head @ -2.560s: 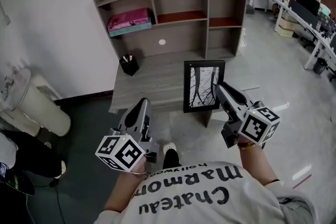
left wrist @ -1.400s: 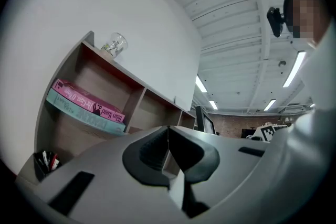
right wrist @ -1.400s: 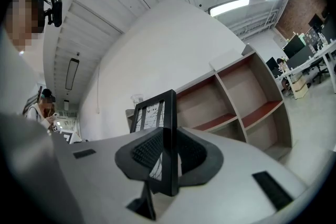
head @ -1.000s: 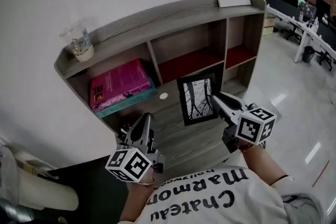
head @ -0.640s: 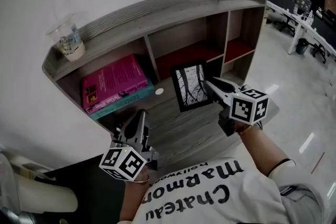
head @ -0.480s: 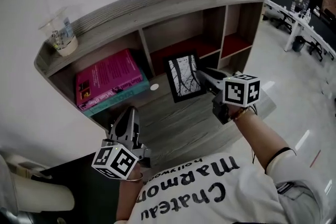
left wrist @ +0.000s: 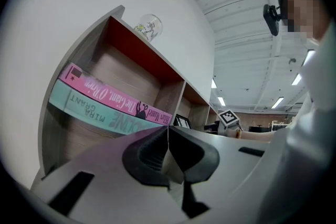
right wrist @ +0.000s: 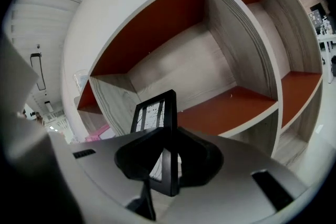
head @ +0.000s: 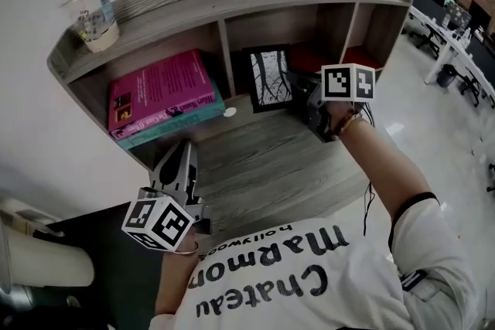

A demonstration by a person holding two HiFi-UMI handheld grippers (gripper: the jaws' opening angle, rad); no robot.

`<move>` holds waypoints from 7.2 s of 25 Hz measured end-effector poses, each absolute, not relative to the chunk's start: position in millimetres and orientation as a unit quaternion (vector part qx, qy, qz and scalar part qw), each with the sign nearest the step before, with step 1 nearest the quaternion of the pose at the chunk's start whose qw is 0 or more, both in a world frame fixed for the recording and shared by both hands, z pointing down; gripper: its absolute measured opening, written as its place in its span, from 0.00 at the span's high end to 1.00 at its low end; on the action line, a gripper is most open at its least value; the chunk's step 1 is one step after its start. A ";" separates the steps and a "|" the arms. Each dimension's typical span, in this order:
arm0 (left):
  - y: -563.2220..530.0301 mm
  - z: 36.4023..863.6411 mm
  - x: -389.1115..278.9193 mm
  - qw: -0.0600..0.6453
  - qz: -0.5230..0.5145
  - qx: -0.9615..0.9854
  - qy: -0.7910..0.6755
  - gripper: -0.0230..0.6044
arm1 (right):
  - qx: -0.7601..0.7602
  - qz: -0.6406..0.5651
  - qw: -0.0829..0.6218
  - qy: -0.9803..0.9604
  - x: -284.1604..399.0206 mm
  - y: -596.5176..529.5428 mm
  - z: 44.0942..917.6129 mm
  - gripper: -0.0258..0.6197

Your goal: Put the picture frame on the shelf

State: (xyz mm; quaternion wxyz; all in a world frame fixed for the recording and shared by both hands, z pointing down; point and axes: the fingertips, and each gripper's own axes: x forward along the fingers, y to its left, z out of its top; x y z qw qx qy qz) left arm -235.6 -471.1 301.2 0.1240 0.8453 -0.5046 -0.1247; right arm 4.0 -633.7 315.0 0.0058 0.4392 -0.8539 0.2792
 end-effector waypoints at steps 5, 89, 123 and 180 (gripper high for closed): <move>-475.9 303.5 -237.0 0.126 -0.128 0.843 -0.506 0.93 | 0.451 0.298 0.012 -0.841 -5.3 -662.9 313.1 0.83; -452.6 295.1 -246.1 0.119 -0.138 0.835 -0.518 0.93 | 0.539 0.305 0.107 -0.778 -41.5 -690.1 327.2 0.84; -436.1 282.0 -253.6 0.103 -0.129 0.832 -0.530 0.93 | 0.537 0.226 0.132 -0.802 -45.0 -690.0 318.9 0.77; -266.3 268.5 -40.3 0.092 -0.147 0.841 -0.512 0.93 | 0.363 0.086 -0.091 -0.923 87.7 -328.7 259.3 0.95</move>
